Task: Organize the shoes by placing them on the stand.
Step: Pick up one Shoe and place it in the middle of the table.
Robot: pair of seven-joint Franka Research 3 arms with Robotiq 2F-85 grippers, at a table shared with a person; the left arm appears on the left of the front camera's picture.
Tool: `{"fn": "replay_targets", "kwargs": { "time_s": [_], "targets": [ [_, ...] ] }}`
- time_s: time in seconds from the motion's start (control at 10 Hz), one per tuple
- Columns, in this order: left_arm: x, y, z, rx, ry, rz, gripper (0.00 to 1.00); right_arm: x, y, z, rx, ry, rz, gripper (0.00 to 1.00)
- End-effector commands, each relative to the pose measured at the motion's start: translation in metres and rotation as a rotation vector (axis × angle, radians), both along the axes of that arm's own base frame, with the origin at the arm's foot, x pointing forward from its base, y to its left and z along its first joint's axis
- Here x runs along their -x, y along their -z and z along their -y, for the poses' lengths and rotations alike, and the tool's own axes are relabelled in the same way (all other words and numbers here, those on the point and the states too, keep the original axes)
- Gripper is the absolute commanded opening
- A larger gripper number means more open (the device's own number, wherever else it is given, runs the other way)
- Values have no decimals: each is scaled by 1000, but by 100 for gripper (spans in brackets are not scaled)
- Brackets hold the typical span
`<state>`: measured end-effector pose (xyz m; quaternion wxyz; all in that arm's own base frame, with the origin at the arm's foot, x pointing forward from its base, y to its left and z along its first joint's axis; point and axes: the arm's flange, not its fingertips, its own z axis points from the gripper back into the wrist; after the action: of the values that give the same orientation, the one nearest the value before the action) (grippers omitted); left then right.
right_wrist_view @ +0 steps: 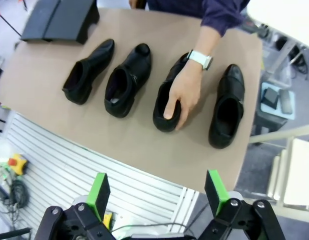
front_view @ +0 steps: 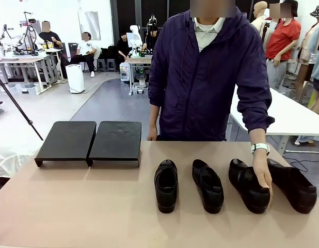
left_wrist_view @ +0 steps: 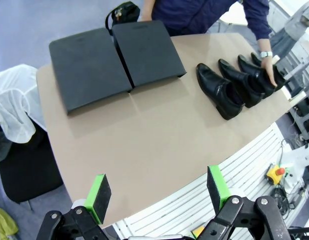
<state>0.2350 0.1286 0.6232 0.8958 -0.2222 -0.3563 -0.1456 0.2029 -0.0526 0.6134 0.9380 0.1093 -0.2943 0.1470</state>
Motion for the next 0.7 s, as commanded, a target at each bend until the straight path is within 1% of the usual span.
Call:
{"fn": "replay_targets", "kwargs": {
  "time_s": [0.0, 0.1, 0.2, 0.3, 0.4, 0.5, 0.6],
  "targets": [
    [0, -2, -2, -15, 9, 0, 100, -42, -6, -35, 83, -7, -9, 100],
    [0, -2, -2, -15, 9, 0, 100, -47, -2, -32, 64, -39, -3, 100],
    [0, -2, -2, -15, 9, 0, 100, -39, -1, -6, 35, 22, 18, 100],
    [0, -2, -2, -15, 9, 0, 100, -18, -1, 21, 36, 77, 5, 100],
    [0, -2, -2, -15, 9, 0, 100, 12, 1, 55, 49, 109, 19, 100],
    [0, -2, -2, -15, 9, 0, 100, 37, 7, 80, 20, 140, -2, 100],
    [0, -2, -2, -15, 9, 0, 100, 54, 15, 94, 0, 182, -28, 100]
  ]
}}
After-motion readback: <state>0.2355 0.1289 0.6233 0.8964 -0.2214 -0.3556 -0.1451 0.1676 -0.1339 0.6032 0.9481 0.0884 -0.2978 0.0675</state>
